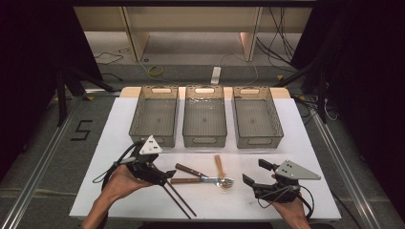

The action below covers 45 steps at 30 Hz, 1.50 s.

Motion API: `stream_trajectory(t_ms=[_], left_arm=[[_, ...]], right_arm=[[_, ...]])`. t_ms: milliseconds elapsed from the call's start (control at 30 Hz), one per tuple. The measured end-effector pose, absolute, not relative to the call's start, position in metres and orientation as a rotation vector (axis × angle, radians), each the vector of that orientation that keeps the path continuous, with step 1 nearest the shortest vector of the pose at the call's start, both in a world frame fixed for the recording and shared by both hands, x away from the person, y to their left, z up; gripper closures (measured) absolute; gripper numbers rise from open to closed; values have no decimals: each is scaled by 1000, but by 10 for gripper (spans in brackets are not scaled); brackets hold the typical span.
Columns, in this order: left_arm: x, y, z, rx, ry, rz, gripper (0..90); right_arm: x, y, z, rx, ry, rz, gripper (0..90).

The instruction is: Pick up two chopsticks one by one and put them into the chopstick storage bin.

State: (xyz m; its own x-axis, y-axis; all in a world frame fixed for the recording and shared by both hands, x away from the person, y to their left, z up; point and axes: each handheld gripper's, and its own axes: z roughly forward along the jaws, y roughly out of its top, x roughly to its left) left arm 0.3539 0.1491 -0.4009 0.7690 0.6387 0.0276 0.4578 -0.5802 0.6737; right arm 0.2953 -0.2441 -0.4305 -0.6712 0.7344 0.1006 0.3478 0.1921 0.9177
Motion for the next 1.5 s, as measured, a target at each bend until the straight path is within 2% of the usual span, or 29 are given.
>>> stream_trajectory(t_ms=[100,267,333,633,800,967,1200,1500], left_arm=[[358,147,-401,2320,804,347,85],[365,141,-401,2477,754,247,109],[367,137,-405,2571,723,247,128],[366,132,-425,2738,624,198,166],[367,132,-435,2777,578,149,190],[367,130,-440,2828,543,109,285],[367,129,-443,2882,456,102,318],[365,125,-451,2946,274,104,408]], right_arm=[[296,-244,-431,1017,2127,1469,212],[296,-244,-432,1023,2141,1468,211],[297,-244,-432,1029,2146,1467,211],[298,-242,-432,1013,2181,1461,210],[299,-242,-433,1023,2180,1448,211],[299,-242,-433,1021,2188,1447,211],[299,-242,-433,1029,2190,1446,211],[300,-241,-434,1033,2203,1440,214]])
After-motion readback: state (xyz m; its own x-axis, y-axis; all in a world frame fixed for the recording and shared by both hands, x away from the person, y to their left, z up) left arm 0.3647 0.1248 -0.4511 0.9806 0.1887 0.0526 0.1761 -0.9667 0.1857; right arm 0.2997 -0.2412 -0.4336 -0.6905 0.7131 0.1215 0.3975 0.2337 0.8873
